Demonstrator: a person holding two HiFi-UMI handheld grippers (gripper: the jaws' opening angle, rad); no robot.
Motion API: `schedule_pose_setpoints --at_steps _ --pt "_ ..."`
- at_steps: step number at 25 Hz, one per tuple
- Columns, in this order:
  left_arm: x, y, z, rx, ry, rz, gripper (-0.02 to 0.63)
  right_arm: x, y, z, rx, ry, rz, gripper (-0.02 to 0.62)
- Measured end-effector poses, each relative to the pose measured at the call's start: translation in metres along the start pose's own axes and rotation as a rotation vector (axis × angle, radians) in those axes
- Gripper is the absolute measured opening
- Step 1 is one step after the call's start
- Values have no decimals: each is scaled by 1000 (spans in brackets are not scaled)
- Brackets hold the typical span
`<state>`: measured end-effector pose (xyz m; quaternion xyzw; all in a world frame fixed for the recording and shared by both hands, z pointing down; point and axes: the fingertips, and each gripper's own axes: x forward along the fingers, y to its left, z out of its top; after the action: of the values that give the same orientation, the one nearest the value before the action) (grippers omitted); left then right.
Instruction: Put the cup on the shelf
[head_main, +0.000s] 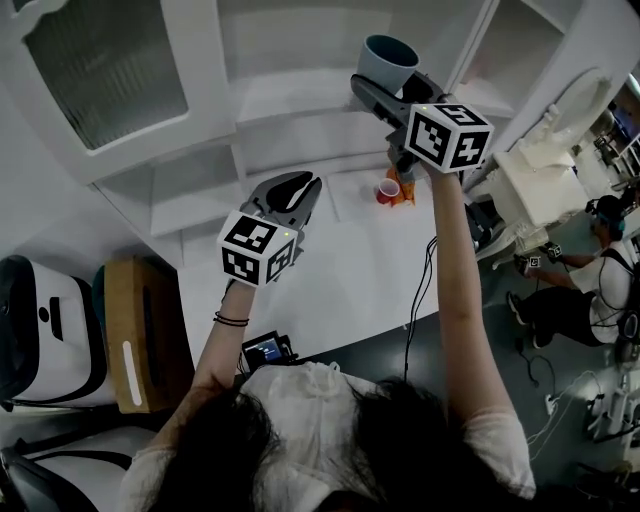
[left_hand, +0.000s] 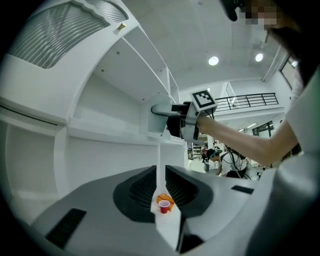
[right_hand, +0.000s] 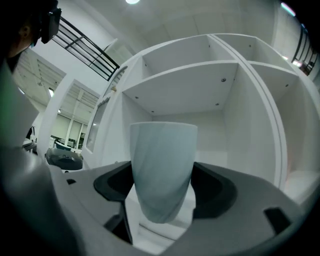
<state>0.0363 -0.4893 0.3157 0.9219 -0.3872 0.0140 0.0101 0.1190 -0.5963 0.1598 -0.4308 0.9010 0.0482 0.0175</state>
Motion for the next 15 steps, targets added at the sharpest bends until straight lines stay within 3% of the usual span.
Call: schedule_pose_setpoints --at_steps 15 --pt "10 22 -8 -9 15 -2 57 103 -51 -22 14 172 -42 357"
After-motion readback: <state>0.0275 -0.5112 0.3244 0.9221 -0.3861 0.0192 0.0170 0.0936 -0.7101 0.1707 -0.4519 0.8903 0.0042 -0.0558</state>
